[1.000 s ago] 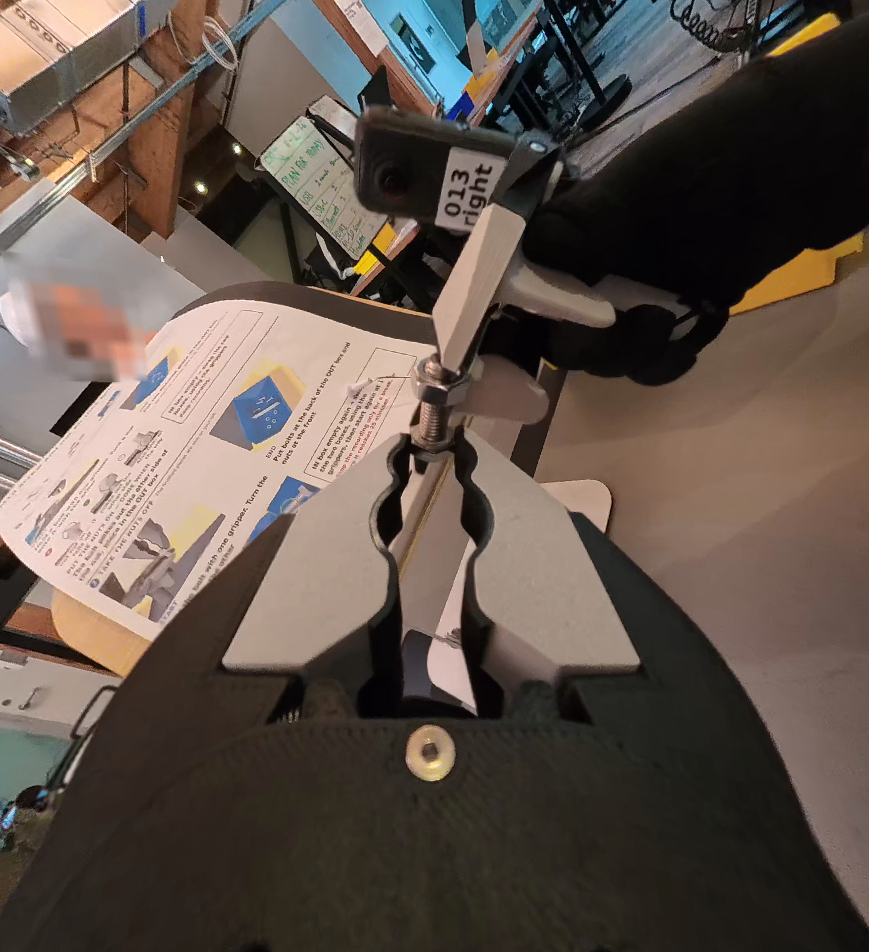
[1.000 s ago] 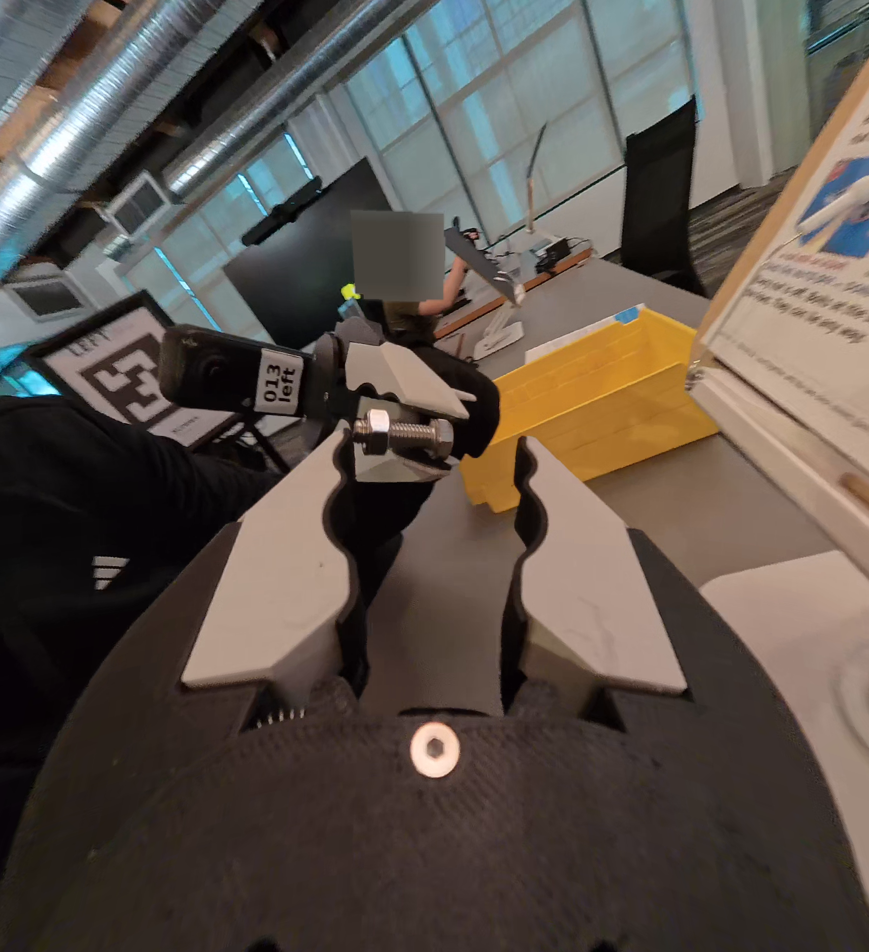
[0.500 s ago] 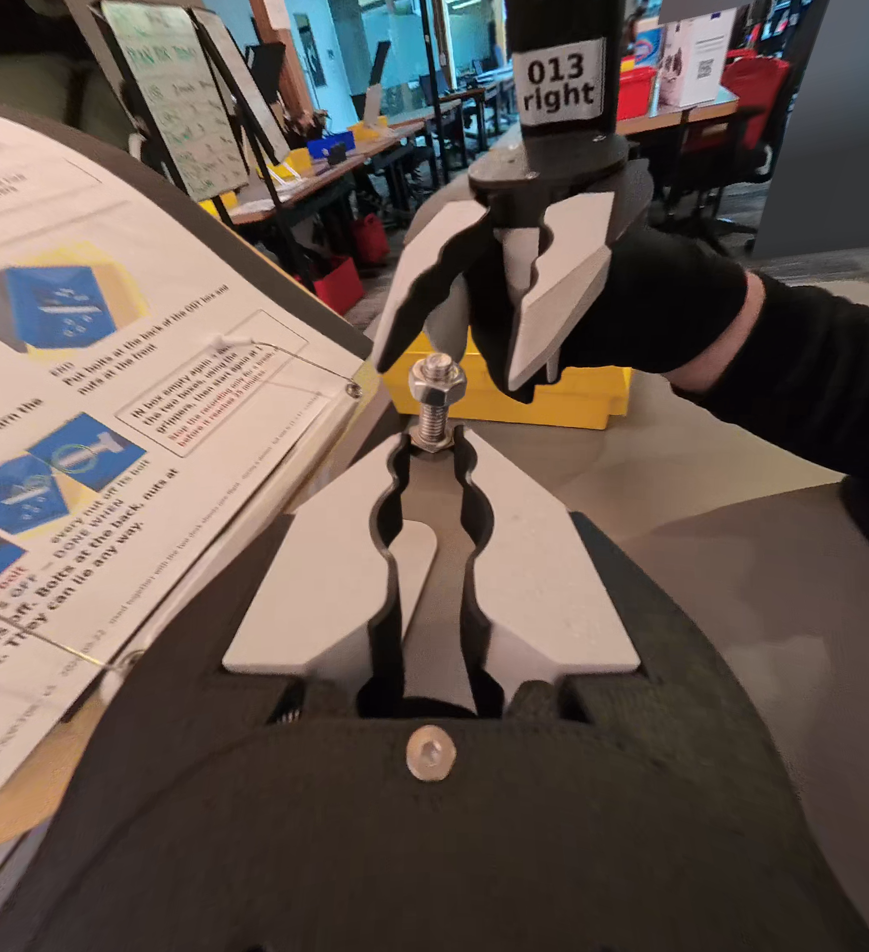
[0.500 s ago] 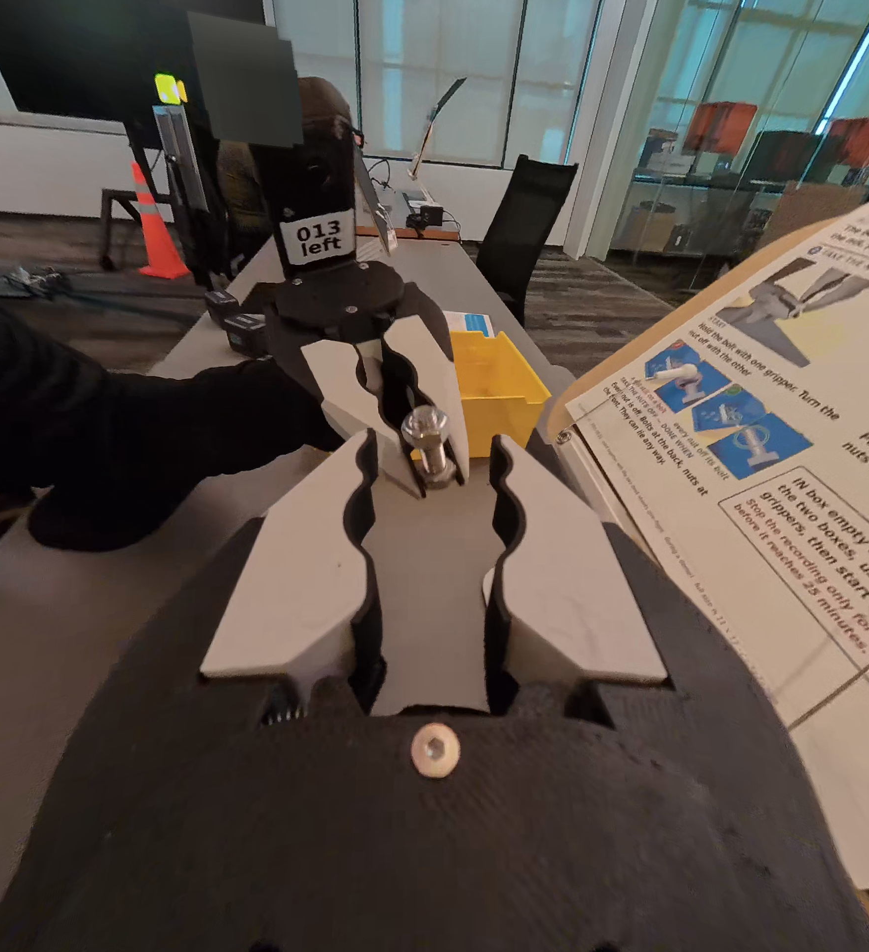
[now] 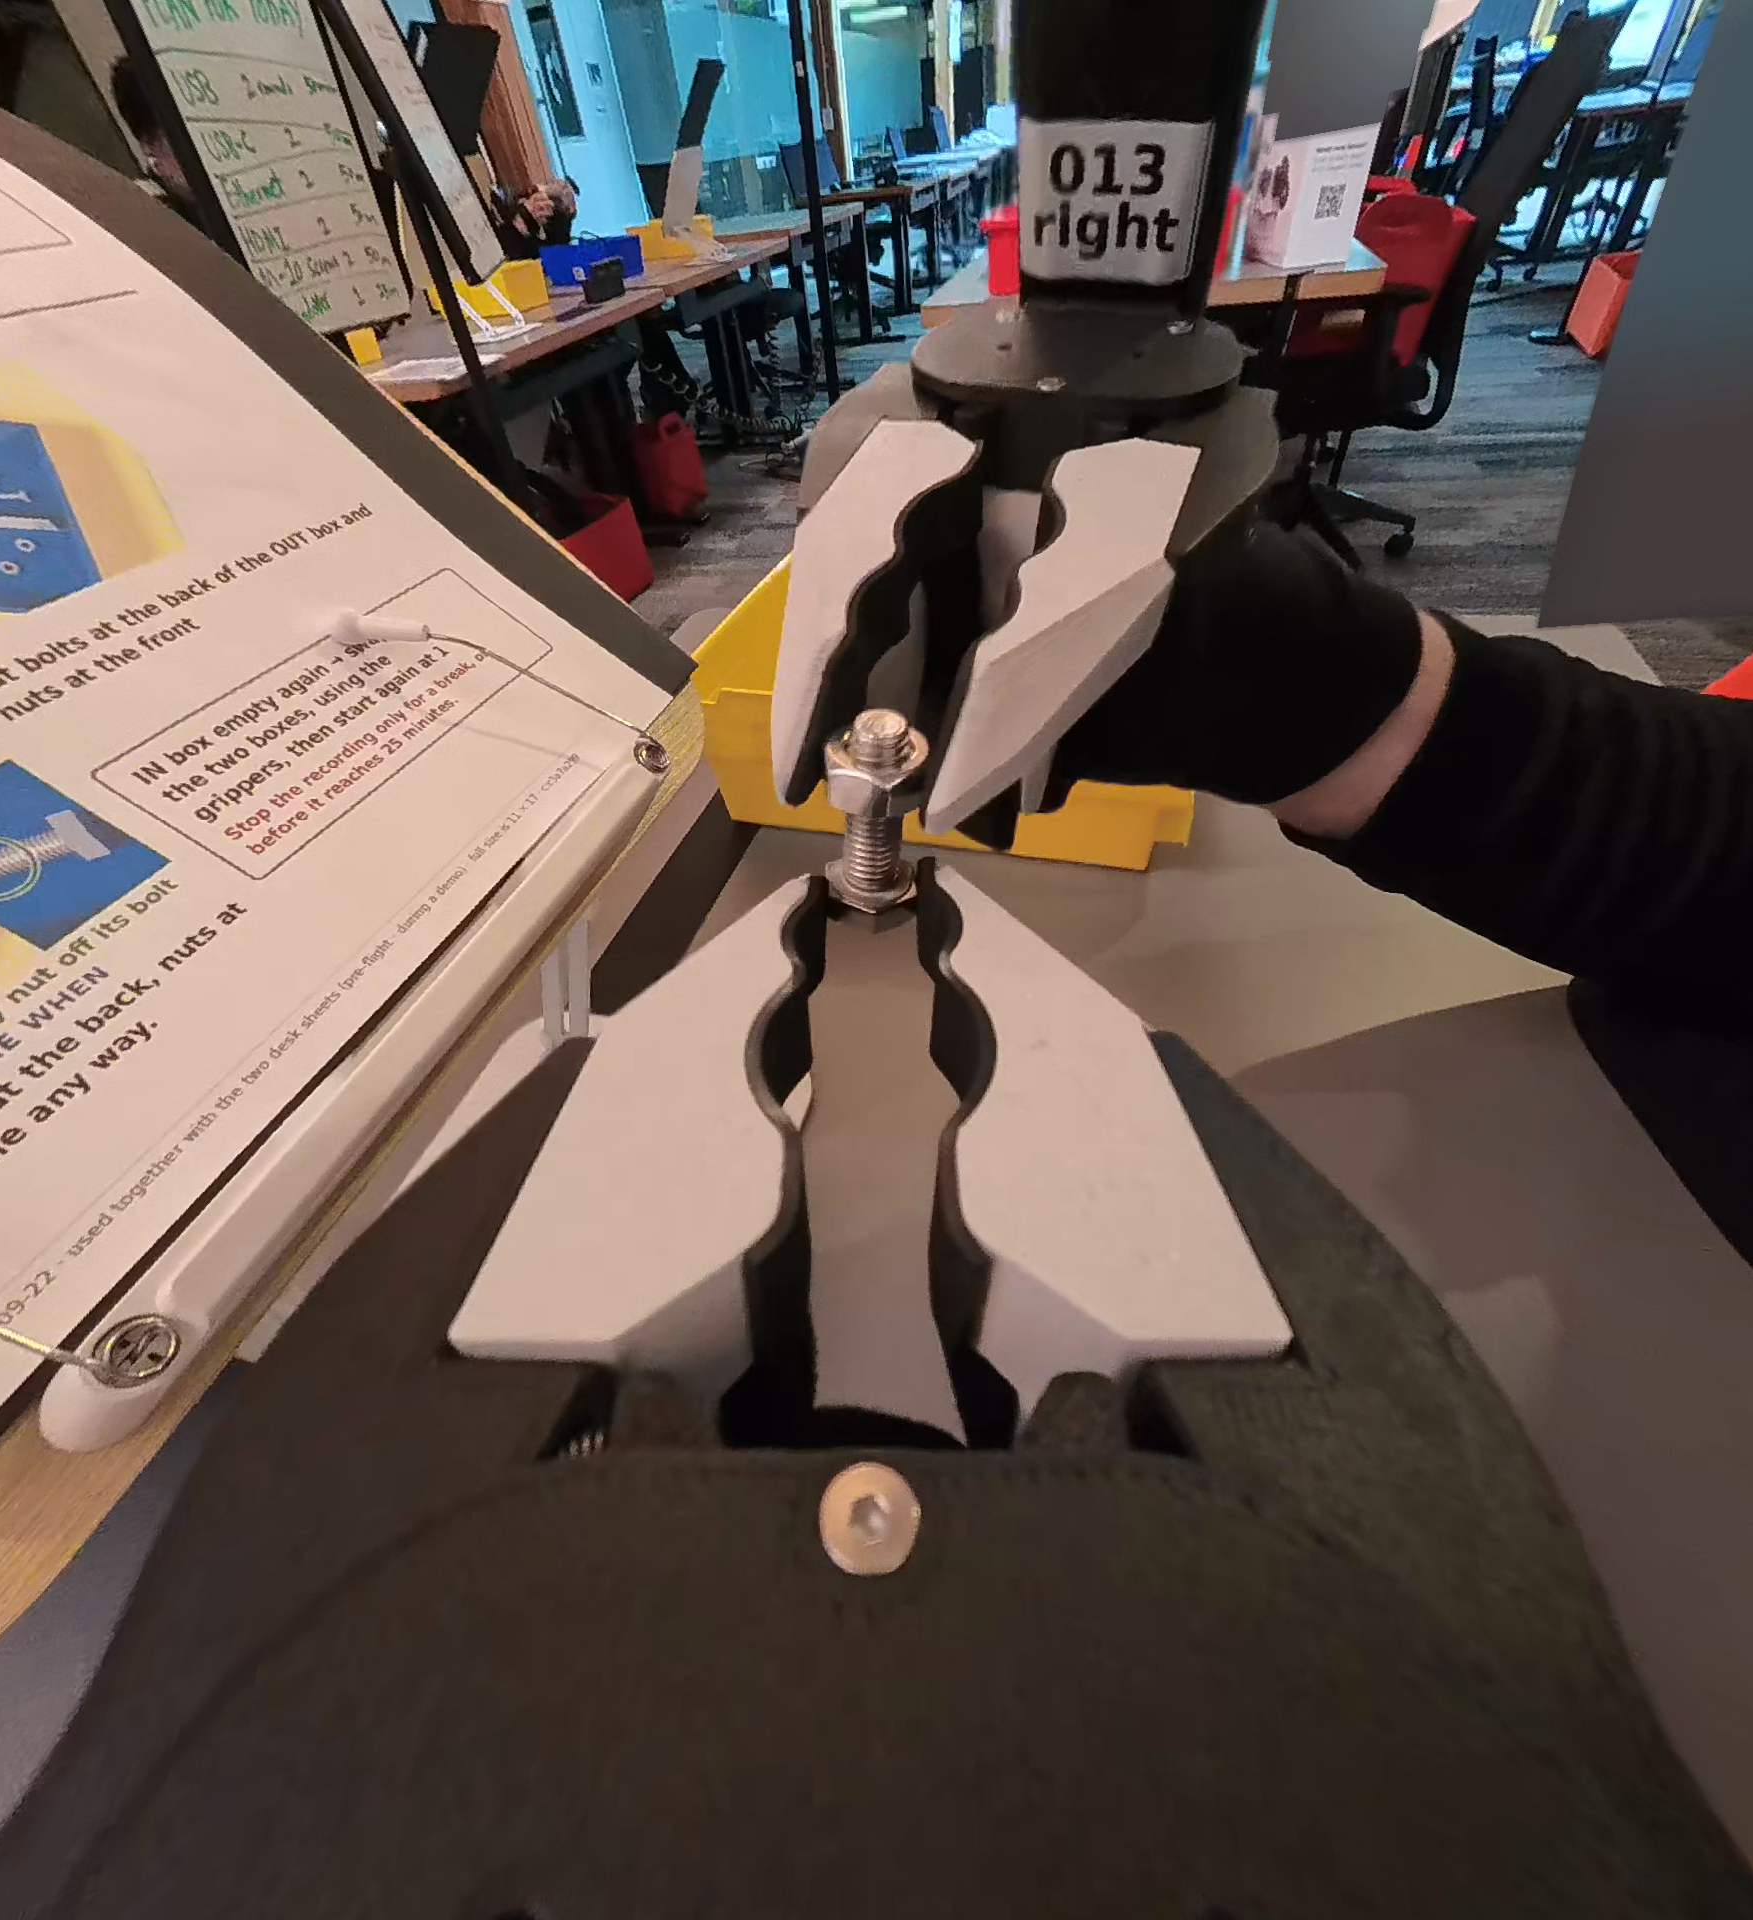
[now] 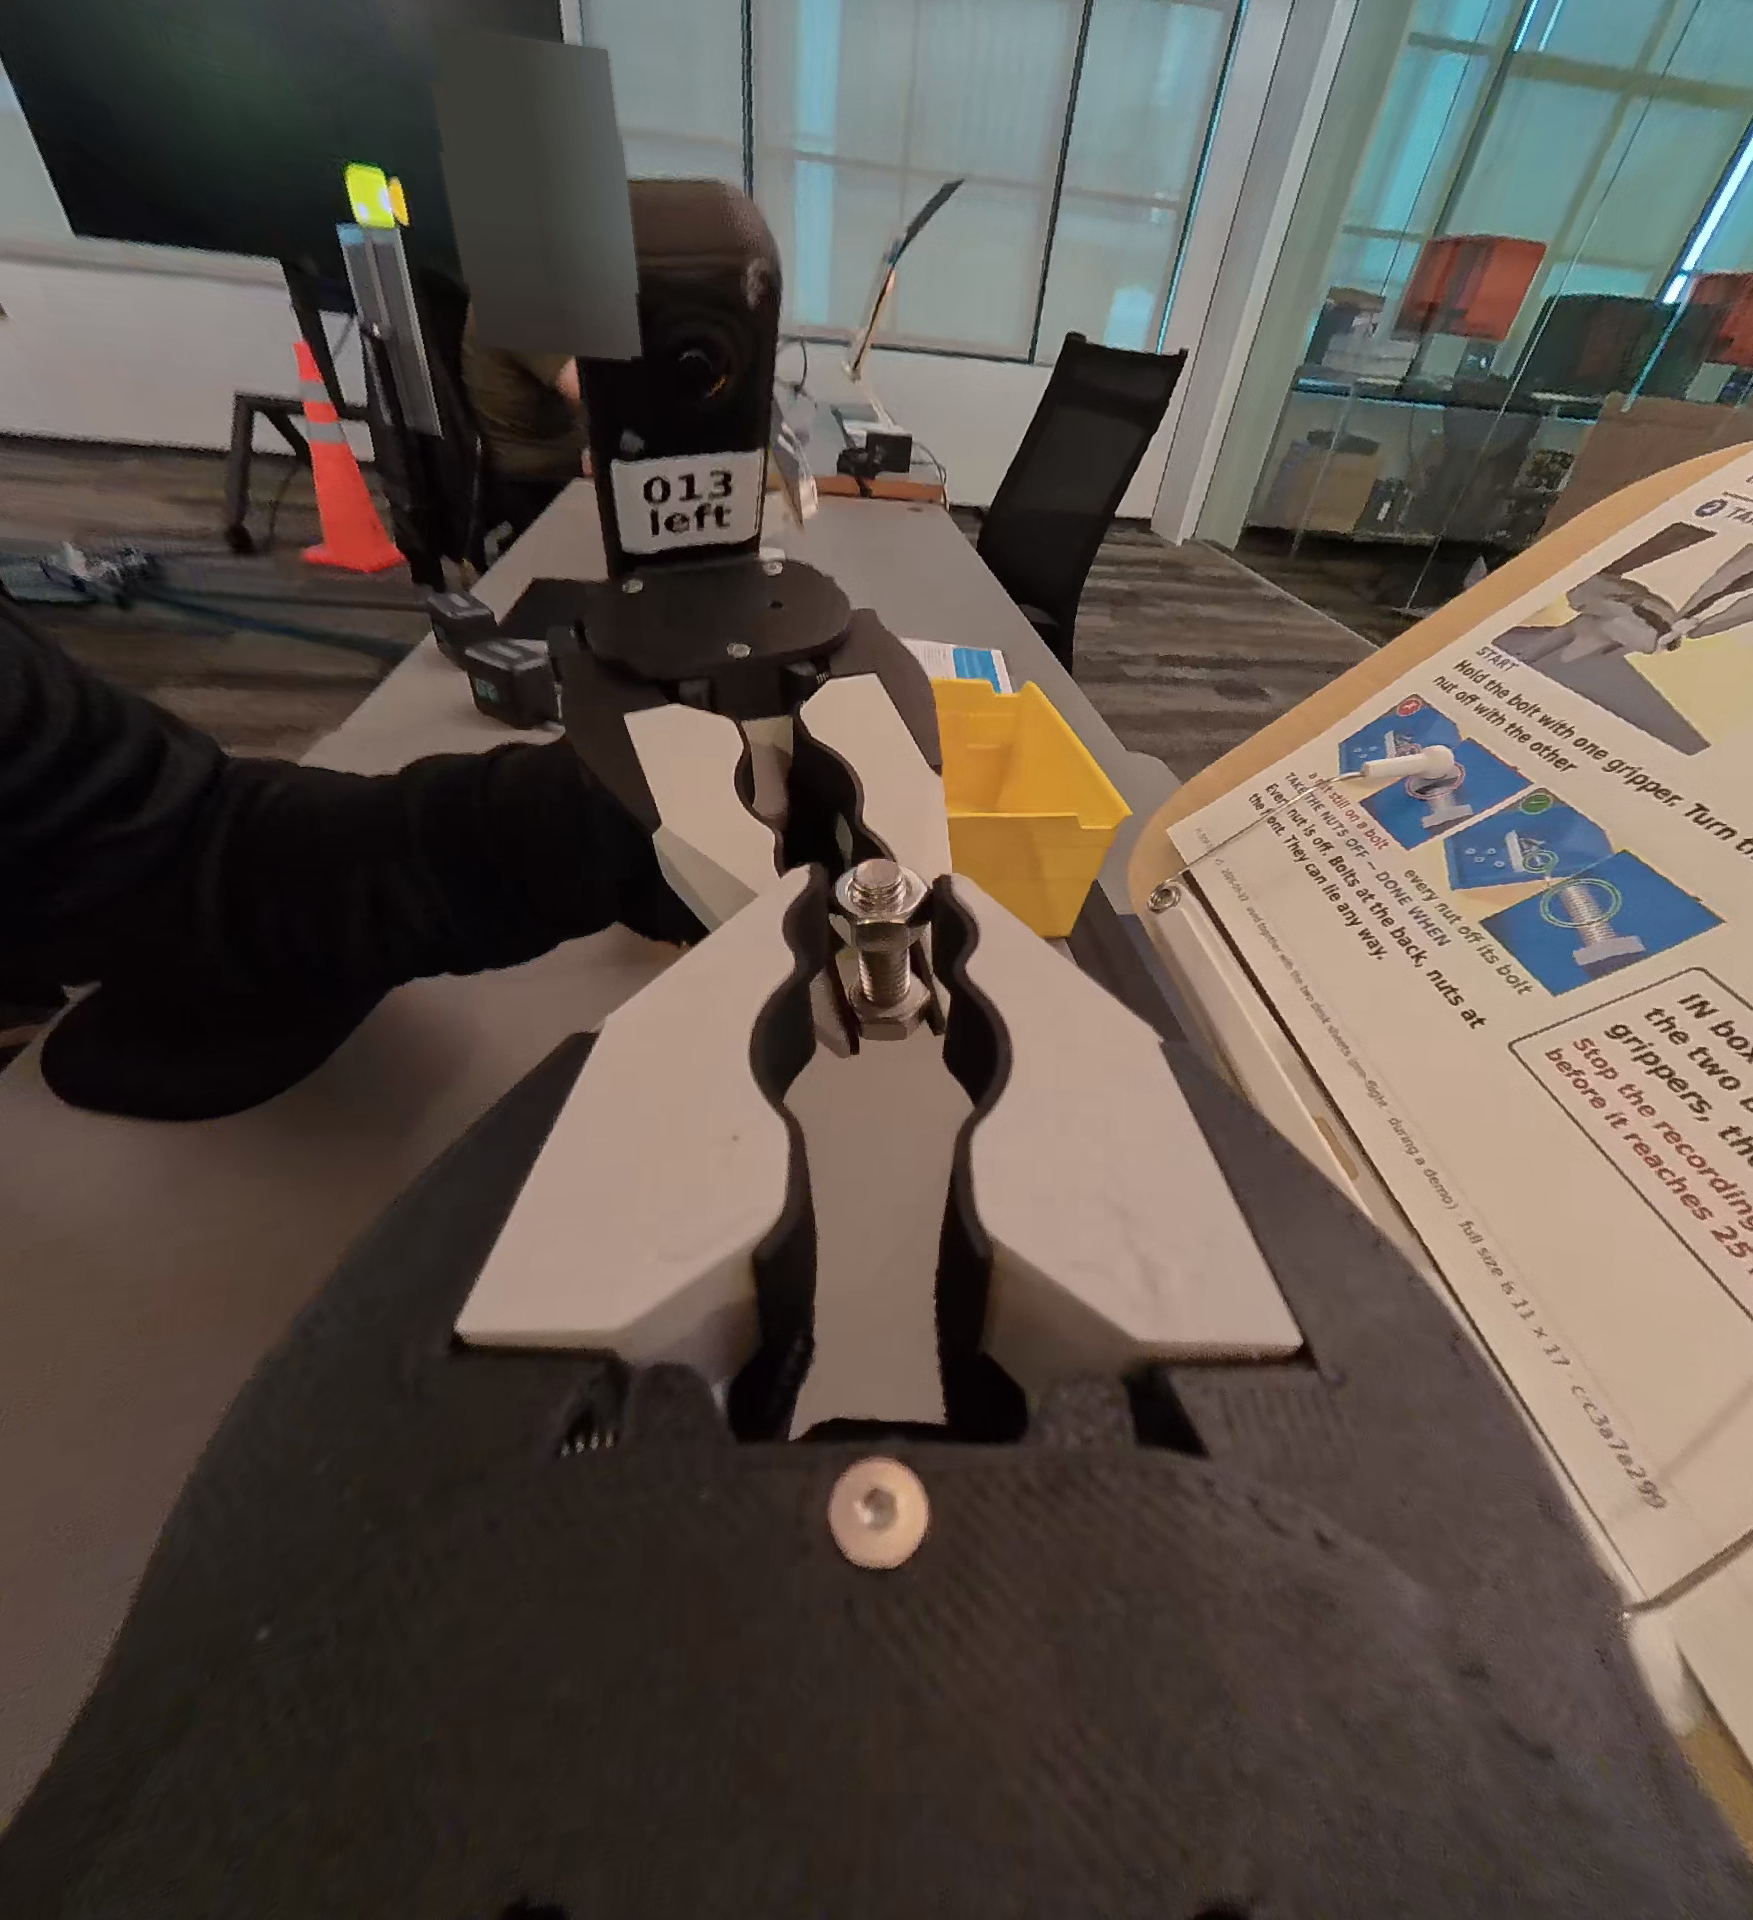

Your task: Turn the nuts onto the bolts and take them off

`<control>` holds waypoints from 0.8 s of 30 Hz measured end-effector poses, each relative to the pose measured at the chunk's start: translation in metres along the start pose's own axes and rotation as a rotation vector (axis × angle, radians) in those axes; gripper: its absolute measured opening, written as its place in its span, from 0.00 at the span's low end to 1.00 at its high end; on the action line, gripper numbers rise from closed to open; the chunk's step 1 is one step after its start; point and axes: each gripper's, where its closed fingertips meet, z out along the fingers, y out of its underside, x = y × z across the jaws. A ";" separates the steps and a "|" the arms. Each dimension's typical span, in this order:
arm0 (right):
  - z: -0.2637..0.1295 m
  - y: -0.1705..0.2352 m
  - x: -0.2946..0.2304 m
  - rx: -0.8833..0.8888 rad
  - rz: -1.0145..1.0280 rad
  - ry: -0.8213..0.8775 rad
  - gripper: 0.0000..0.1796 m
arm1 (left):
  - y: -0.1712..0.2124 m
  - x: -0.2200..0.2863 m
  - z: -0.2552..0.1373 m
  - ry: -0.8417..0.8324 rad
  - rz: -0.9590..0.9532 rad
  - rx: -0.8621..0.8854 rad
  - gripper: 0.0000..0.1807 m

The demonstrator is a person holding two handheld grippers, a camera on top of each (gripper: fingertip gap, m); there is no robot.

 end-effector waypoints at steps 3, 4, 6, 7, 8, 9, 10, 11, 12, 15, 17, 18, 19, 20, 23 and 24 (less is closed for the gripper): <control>-0.002 -0.002 0.004 0.025 0.030 0.008 0.10 | -0.004 -0.005 0.000 -0.052 0.032 0.027 0.12; -0.003 -0.003 0.006 0.029 0.037 0.017 0.10 | -0.002 -0.008 0.001 -0.082 0.053 0.015 0.16; -0.005 -0.005 0.008 0.042 0.048 0.021 0.09 | 0.001 -0.009 0.003 -0.106 0.085 -0.003 0.18; -0.006 -0.006 0.008 0.052 0.052 0.018 0.09 | 0.001 -0.008 0.004 -0.103 0.088 0.001 0.18; -0.006 -0.007 0.008 0.061 0.056 0.017 0.09 | 0.000 -0.007 0.004 -0.103 0.087 0.008 0.17; -0.007 -0.008 0.008 0.067 0.061 0.015 0.09 | 0.000 -0.007 0.005 -0.104 0.083 0.013 0.17; -0.007 -0.008 0.008 0.068 0.066 0.012 0.09 | 0.000 -0.008 0.006 -0.107 0.079 0.020 0.16; -0.007 -0.008 0.009 0.068 0.066 0.013 0.09 | -0.001 -0.008 0.005 -0.107 0.076 0.031 0.15; -0.008 -0.008 0.009 0.068 0.065 0.018 0.09 | -0.002 -0.008 0.005 -0.104 0.072 0.042 0.15; -0.007 -0.008 0.009 0.070 0.064 0.016 0.09 | -0.003 -0.010 0.004 -0.113 0.058 0.055 0.14; -0.006 -0.008 0.010 0.072 0.067 0.017 0.09 | -0.004 -0.012 0.004 -0.116 0.043 0.074 0.14; -0.006 -0.008 0.010 0.073 0.068 0.017 0.10 | -0.004 -0.011 0.005 -0.111 0.031 0.083 0.14; -0.005 -0.007 0.010 0.074 0.070 0.018 0.10 | -0.003 -0.011 0.006 -0.104 0.022 0.090 0.13; -0.005 -0.007 0.011 0.074 0.071 0.020 0.09 | -0.003 -0.010 0.006 -0.097 0.015 0.096 0.12; -0.005 -0.006 0.012 0.078 0.075 0.023 0.09 | -0.002 -0.009 0.007 -0.076 -0.006 0.114 0.09; -0.005 -0.006 0.012 0.082 0.078 0.023 0.09 | -0.002 -0.009 0.007 -0.071 -0.011 0.125 0.08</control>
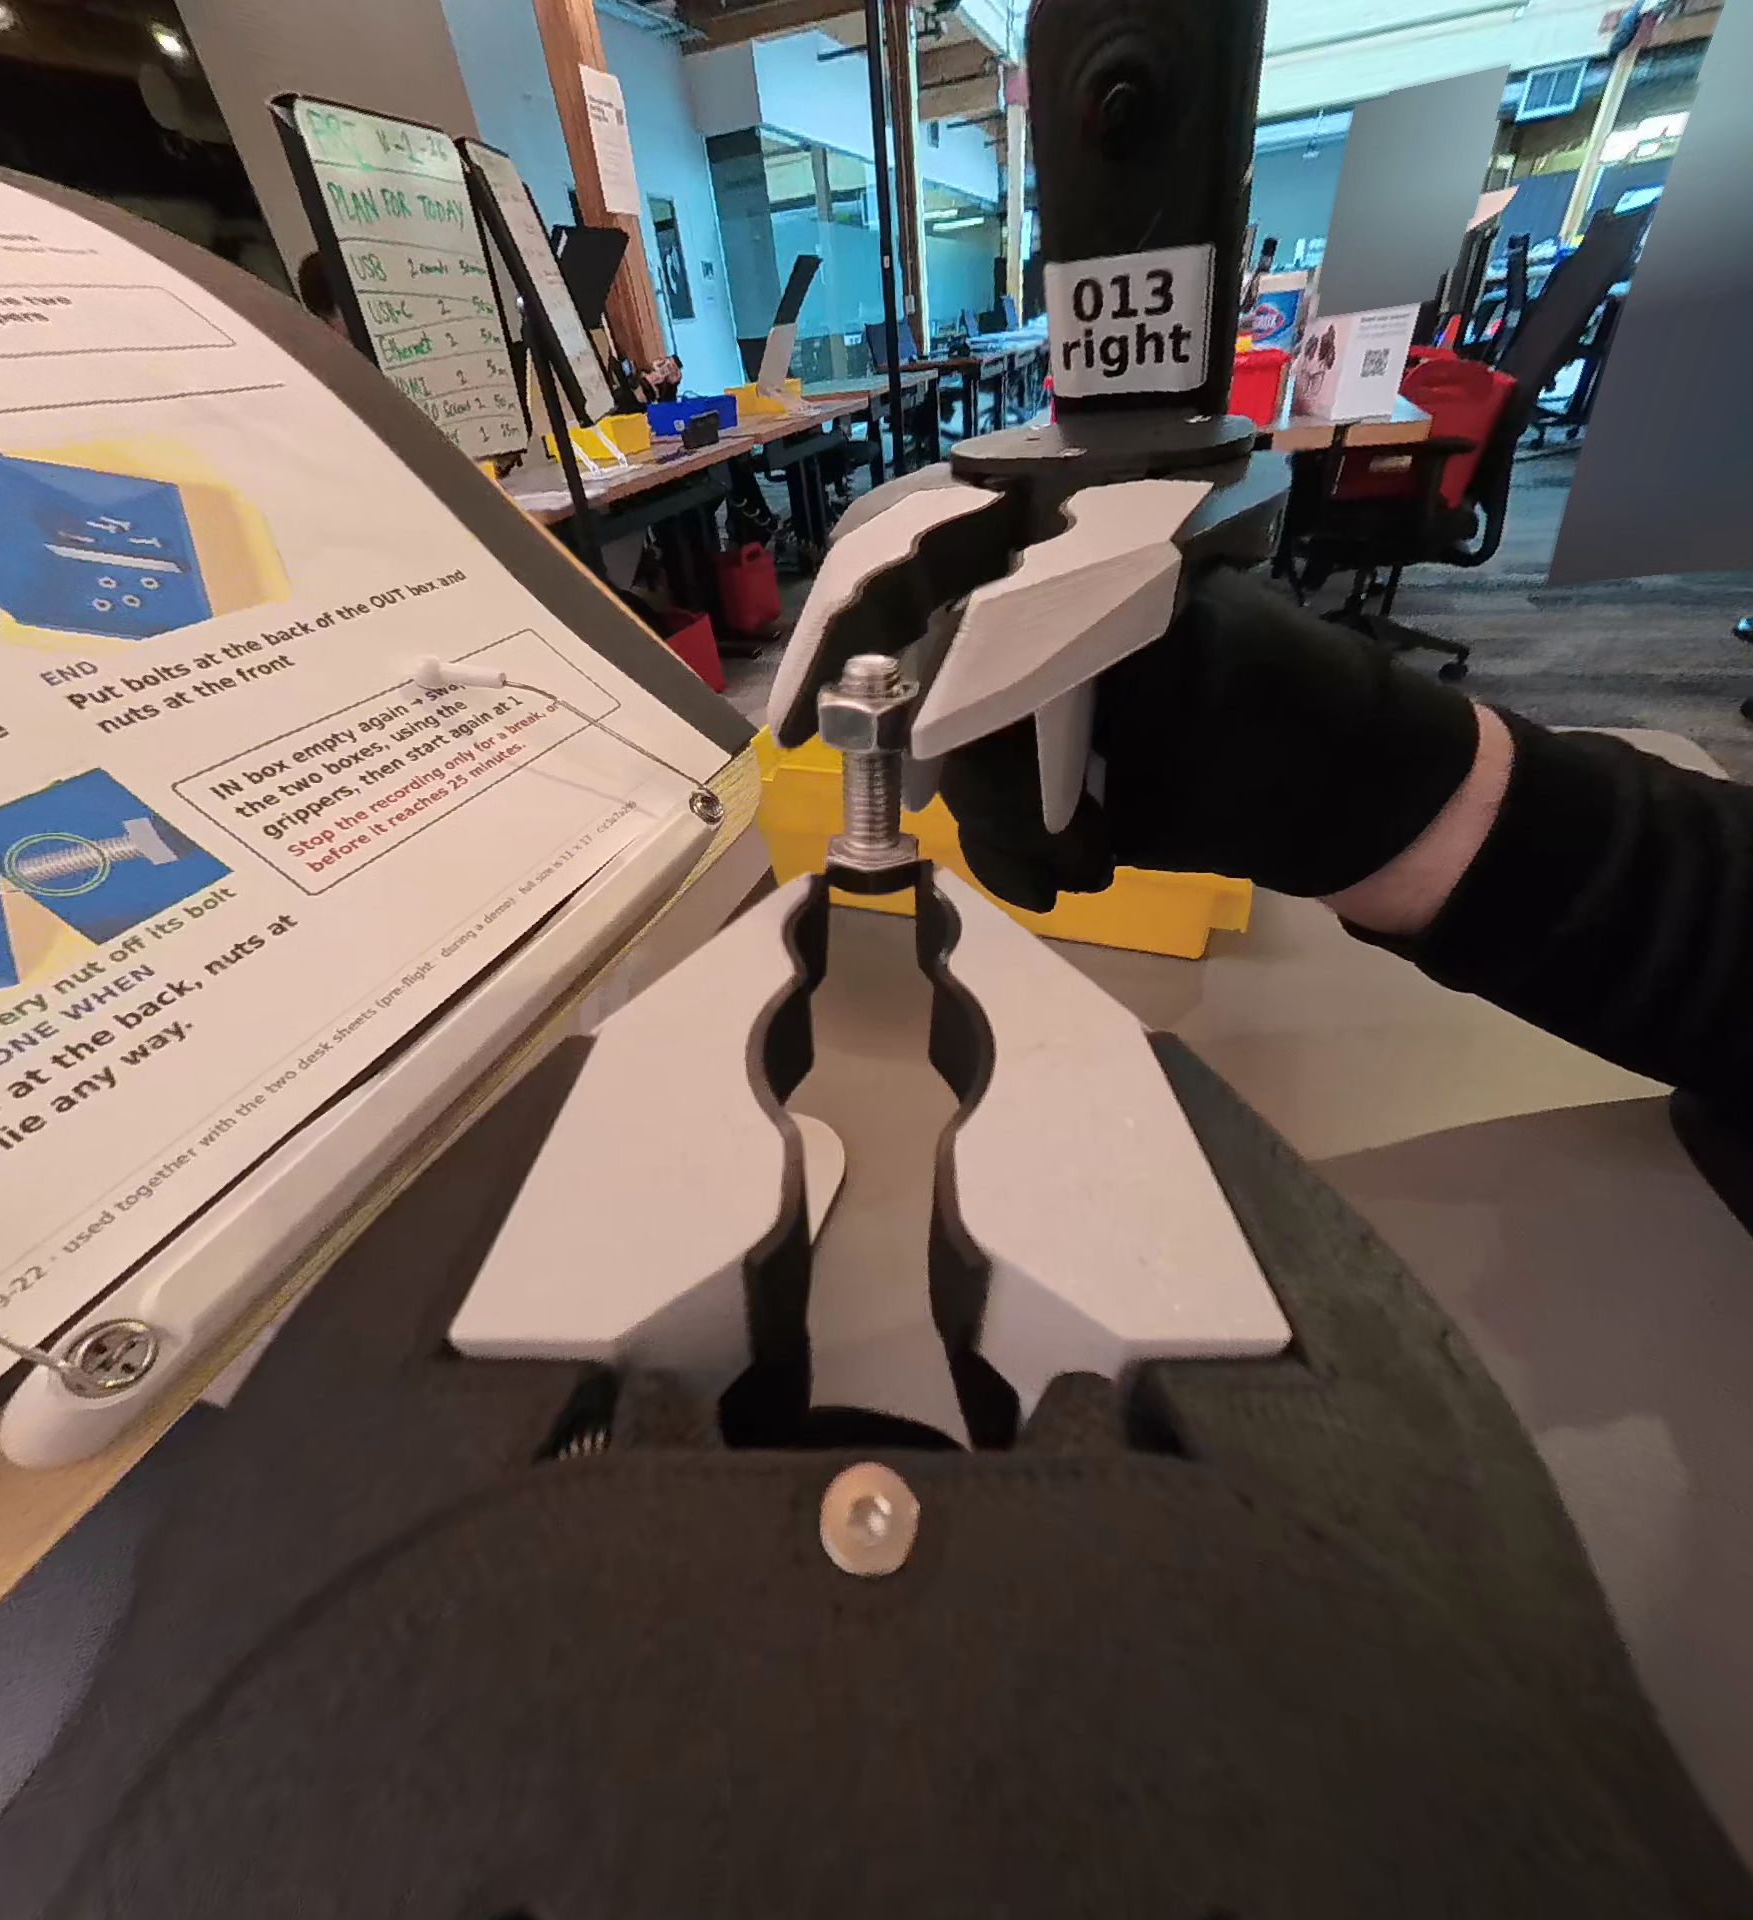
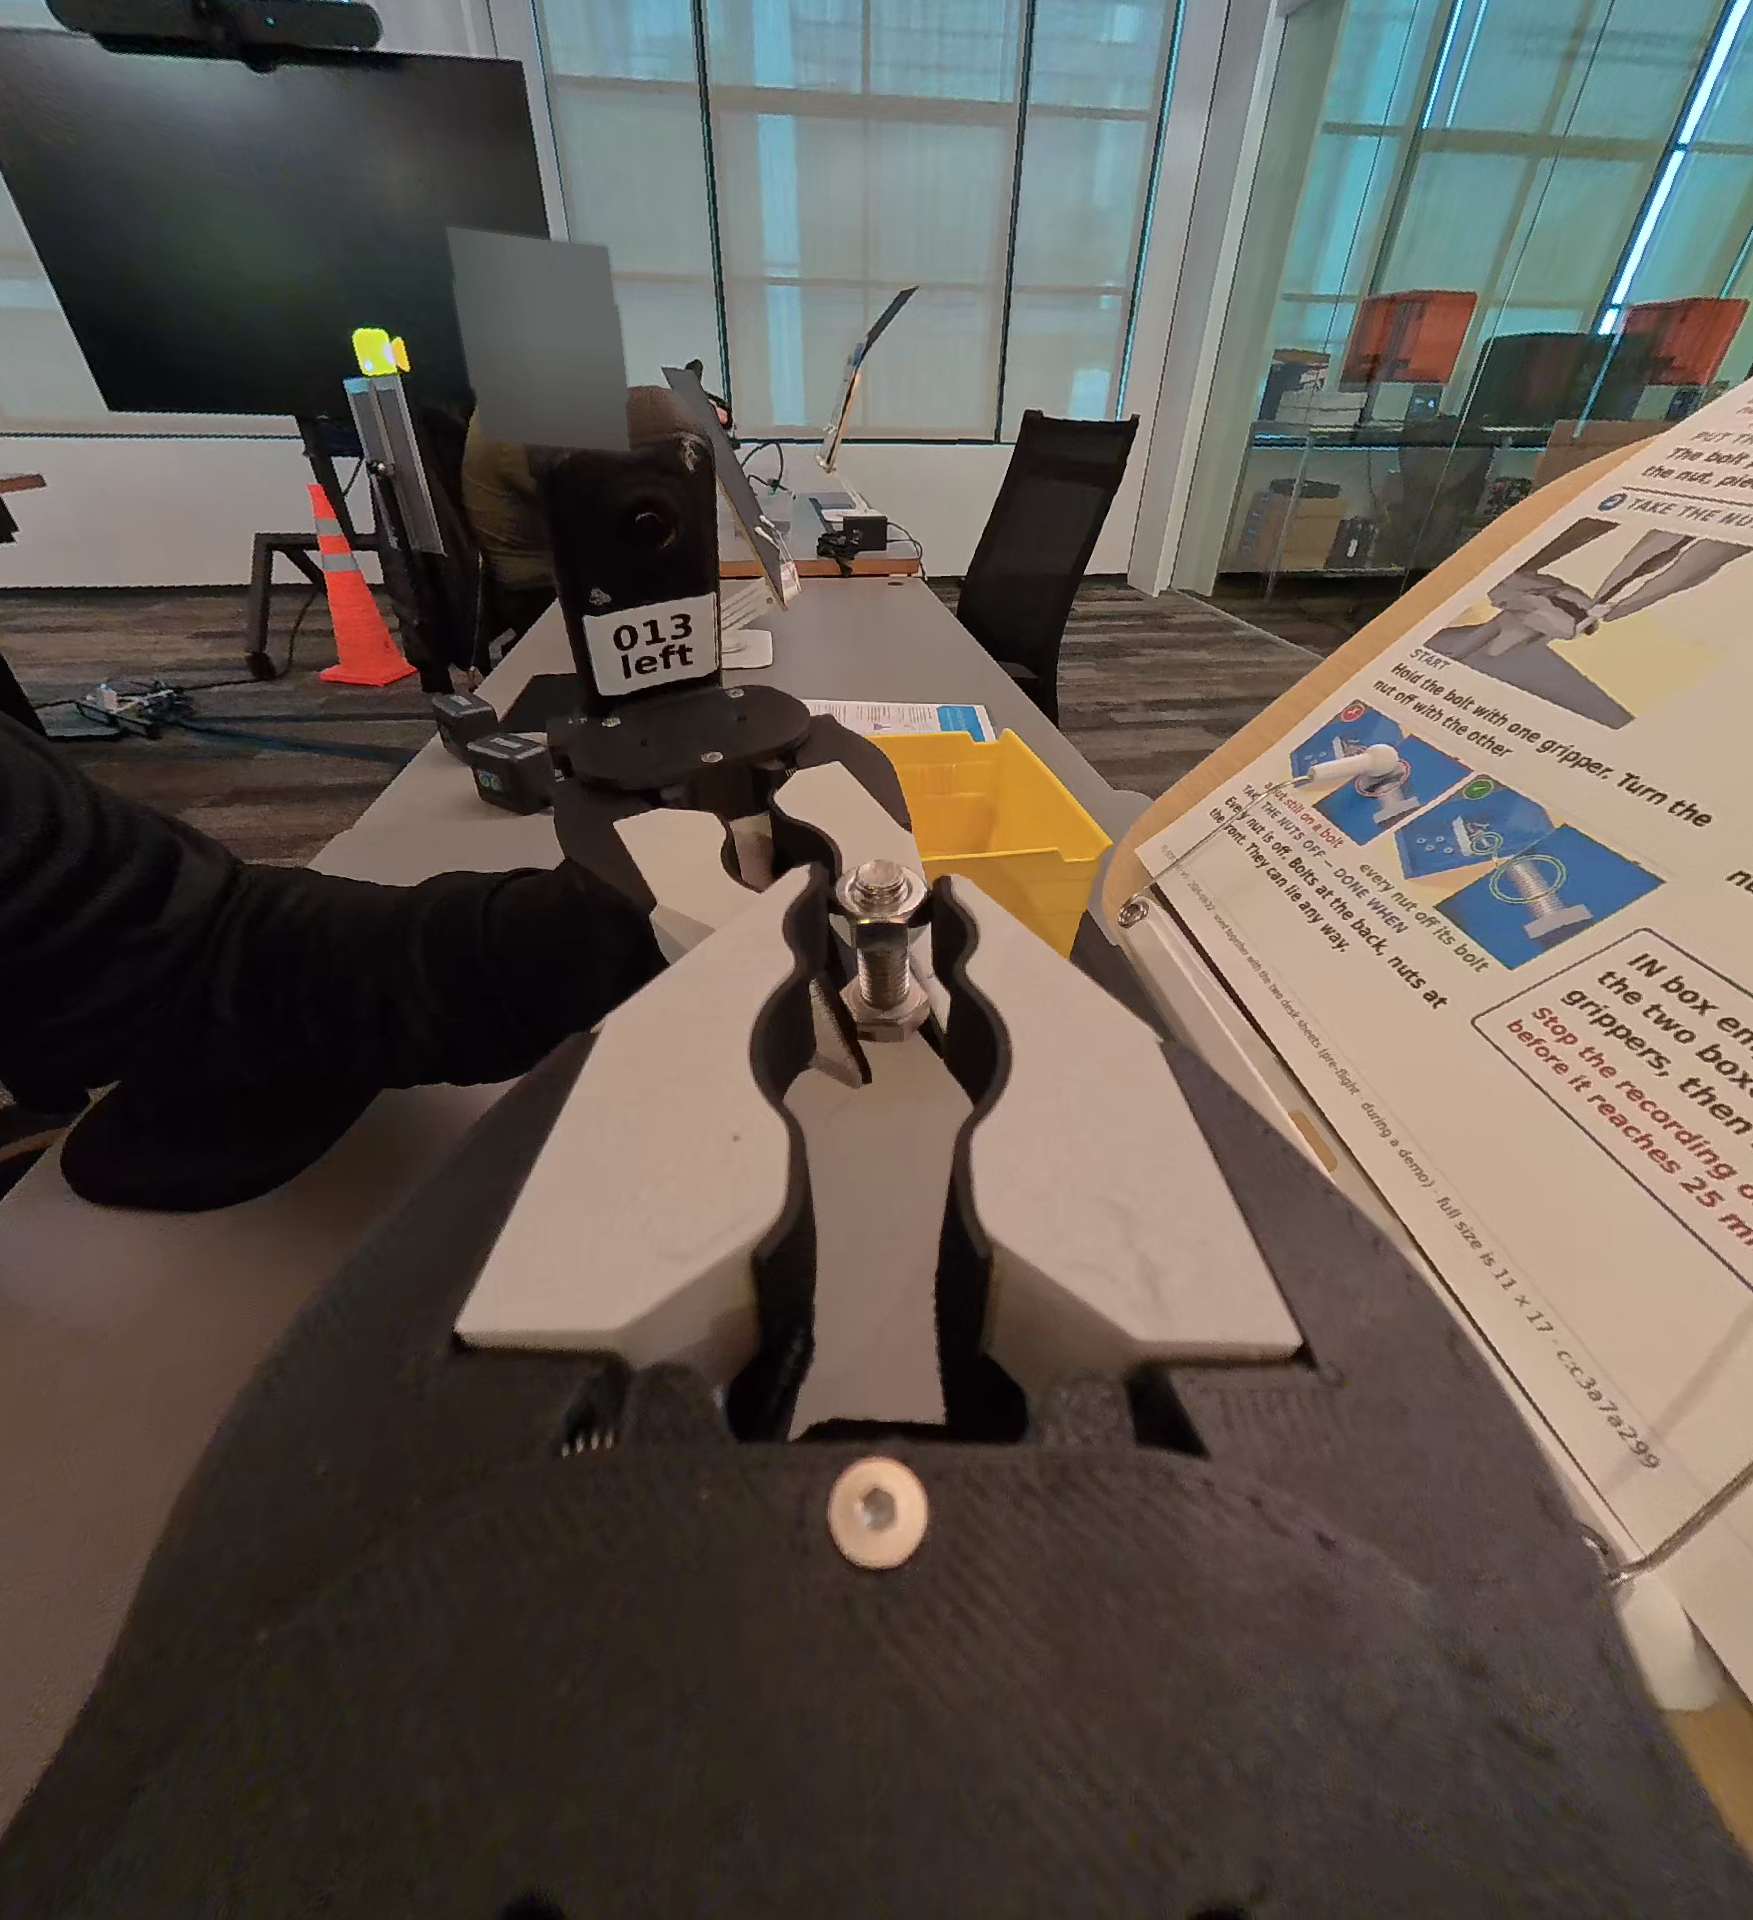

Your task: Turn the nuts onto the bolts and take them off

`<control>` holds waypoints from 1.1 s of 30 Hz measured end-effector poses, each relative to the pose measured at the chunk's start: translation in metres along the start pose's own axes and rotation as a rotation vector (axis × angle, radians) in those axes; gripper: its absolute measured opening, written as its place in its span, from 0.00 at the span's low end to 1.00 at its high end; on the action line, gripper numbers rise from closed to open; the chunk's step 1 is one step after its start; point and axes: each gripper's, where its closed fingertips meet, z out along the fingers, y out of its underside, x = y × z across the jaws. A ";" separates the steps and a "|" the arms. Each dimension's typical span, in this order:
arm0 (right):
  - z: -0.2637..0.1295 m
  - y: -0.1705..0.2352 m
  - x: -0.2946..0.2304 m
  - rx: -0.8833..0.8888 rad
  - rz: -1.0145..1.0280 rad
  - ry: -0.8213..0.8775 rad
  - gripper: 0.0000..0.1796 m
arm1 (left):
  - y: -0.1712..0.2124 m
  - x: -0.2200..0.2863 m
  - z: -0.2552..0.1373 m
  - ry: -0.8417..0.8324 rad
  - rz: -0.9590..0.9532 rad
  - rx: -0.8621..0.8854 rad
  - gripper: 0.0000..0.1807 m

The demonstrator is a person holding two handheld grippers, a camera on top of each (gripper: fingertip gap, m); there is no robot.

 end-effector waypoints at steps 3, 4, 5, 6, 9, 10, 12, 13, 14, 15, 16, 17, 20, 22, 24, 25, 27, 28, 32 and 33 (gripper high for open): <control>-0.001 0.000 0.000 0.004 0.004 -0.004 0.09 | 0.000 0.000 0.000 0.007 -0.013 0.015 0.08; -0.001 0.000 0.001 0.004 0.006 -0.005 0.09 | 0.000 0.001 0.001 0.008 -0.012 0.017 0.08; -0.001 0.001 0.000 0.005 0.007 -0.007 0.09 | 0.000 0.001 0.001 0.008 -0.011 0.019 0.08; -0.001 0.001 0.000 0.006 0.007 -0.007 0.09 | 0.000 0.001 0.001 0.007 -0.011 0.019 0.08; 0.000 0.000 0.001 0.011 0.013 -0.008 0.09 | 0.000 0.000 0.000 -0.002 -0.007 0.031 0.08; 0.000 0.001 0.001 0.009 0.014 -0.009 0.09 | 0.000 -0.001 0.001 -0.008 -0.003 0.032 0.09; 0.001 0.002 0.001 0.003 0.014 -0.009 0.09 | -0.001 -0.002 0.001 -0.024 0.005 0.038 0.11; 0.001 0.002 0.001 0.002 0.014 -0.010 0.09 | -0.002 -0.002 0.001 -0.028 0.008 0.040 0.12; 0.001 0.002 0.000 0.002 0.016 -0.012 0.09 | -0.001 -0.002 0.001 -0.024 0.006 0.039 0.12; 0.002 0.003 0.000 0.003 0.017 -0.013 0.09 | -0.001 -0.001 0.002 -0.022 0.005 0.036 0.12; 0.002 0.003 0.000 0.003 0.019 -0.014 0.09 | 0.000 -0.002 0.002 -0.023 0.005 0.035 0.11; 0.002 0.003 0.001 0.002 0.020 -0.013 0.09 | 0.000 -0.001 0.002 -0.019 0.003 0.034 0.09; 0.002 0.004 0.001 0.004 0.024 -0.014 0.09 | 0.001 -0.001 0.002 -0.021 0.007 0.035 0.08; 0.002 0.004 0.001 0.005 0.027 -0.017 0.09 | 0.000 -0.001 0.002 -0.024 0.011 0.034 0.08; 0.002 0.003 0.001 0.010 0.034 -0.021 0.10 | 0.000 -0.001 0.002 -0.024 0.009 0.036 0.08; 0.002 0.002 0.002 0.016 0.038 -0.021 0.11 | 0.000 0.000 0.002 -0.021 0.006 0.039 0.08; 0.000 -0.006 0.004 0.067 0.051 -0.013 0.22 | 0.001 -0.001 0.002 -0.021 0.002 0.033 0.08; -0.002 -0.010 0.004 0.091 0.060 -0.016 0.23 | 0.002 -0.001 0.002 -0.023 0.005 0.029 0.08; -0.006 -0.002 0.012 0.034 0.035 0.030 0.24 | 0.001 0.001 0.002 -0.008 -0.011 0.037 0.08; -0.006 0.001 0.014 0.016 0.024 0.041 0.24 | 0.000 0.001 0.003 -0.006 -0.014 0.039 0.08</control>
